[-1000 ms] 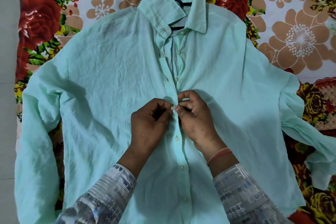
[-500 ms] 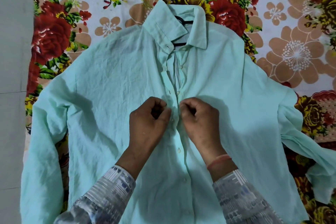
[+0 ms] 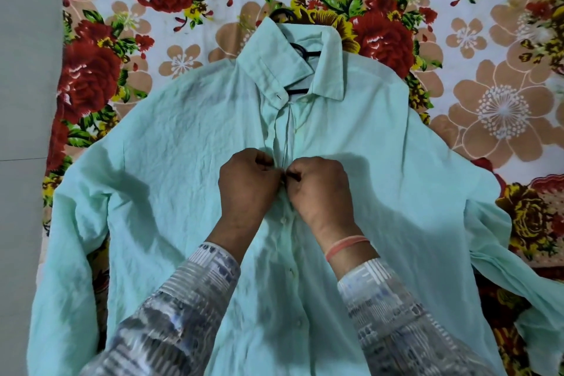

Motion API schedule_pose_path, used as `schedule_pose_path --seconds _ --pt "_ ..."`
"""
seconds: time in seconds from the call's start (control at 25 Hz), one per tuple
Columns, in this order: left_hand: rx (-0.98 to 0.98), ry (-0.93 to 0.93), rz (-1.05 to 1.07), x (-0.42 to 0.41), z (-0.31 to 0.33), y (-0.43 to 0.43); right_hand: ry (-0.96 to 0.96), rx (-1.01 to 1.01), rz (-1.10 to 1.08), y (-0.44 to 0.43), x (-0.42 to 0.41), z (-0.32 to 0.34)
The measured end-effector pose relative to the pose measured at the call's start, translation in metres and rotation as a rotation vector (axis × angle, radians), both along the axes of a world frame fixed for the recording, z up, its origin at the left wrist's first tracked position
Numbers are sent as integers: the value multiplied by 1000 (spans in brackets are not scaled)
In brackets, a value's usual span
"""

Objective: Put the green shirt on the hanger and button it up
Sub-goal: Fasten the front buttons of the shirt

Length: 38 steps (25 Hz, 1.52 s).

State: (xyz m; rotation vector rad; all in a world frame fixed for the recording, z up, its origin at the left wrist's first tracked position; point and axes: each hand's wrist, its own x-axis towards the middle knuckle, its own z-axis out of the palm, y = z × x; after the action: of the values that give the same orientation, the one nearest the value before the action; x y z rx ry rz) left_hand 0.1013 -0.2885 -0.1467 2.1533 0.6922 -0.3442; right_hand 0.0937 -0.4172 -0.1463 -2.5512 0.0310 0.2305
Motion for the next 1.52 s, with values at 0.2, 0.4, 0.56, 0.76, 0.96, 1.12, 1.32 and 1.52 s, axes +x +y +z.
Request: schedule_pose_path --seconds 0.2,0.4,0.56,0.76,0.96,1.12,1.32,1.52 --pt "-579 -88 317 -15 8 2 46 325 -308 -2 1 2" --pt "-815 -114 376 -22 -1 9 295 725 -448 -4 7 8" --pt "-842 -117 318 -22 -3 10 252 622 -328 -9 9 2" --pt "-851 -106 317 -22 -1 12 249 540 -226 -12 10 -2" --pt "-776 -101 385 -19 -3 4 358 610 -233 -17 11 1" --pt "-788 -100 368 -22 -5 6 289 535 -187 -14 13 -4" --pt "-712 -119 310 -25 -9 4 287 589 -178 -12 10 -10" --pt "-679 -140 324 -29 -7 0 282 615 -160 -15 10 -11"
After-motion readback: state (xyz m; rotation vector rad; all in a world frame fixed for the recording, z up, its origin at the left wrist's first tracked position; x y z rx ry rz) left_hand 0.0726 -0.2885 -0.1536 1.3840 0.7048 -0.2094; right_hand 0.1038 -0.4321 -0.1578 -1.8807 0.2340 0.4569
